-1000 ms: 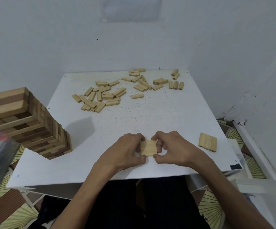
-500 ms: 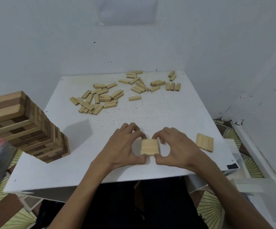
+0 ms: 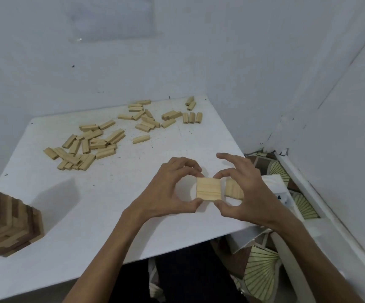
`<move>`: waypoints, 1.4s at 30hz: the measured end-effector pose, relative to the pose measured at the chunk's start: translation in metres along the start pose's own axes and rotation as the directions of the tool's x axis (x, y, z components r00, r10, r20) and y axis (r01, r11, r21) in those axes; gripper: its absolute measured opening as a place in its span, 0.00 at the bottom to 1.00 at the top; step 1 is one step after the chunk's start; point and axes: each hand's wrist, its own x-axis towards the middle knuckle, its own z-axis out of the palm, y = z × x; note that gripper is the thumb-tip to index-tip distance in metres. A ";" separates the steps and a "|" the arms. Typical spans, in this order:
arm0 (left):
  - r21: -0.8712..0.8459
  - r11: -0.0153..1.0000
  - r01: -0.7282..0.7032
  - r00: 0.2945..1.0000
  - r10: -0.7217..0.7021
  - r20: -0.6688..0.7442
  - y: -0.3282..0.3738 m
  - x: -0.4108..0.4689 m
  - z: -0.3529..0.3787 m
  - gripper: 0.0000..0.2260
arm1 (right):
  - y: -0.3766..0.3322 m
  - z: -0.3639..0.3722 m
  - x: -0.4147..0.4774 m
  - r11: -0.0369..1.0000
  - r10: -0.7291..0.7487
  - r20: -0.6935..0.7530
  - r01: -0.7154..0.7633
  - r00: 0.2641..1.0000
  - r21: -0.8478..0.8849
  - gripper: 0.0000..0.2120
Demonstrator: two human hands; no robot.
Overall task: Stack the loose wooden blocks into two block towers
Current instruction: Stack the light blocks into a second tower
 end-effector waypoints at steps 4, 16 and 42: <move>-0.068 0.997 -0.038 0.998 0.041 0.042 -0.002 0.027 0.022 0.24 | 0.023 -0.013 -0.013 0.995 0.103 -0.003 -0.103 0.995 0.009 0.27; -0.100 0.991 -0.092 0.989 0.103 0.108 -0.019 0.061 0.065 0.24 | 0.064 -0.016 -0.036 0.985 0.161 -0.008 -0.160 0.987 0.059 0.27; -0.047 0.996 -0.070 0.990 0.076 0.121 -0.025 0.062 0.074 0.27 | 0.069 -0.007 -0.040 0.982 0.189 -0.035 -0.189 0.981 -0.009 0.26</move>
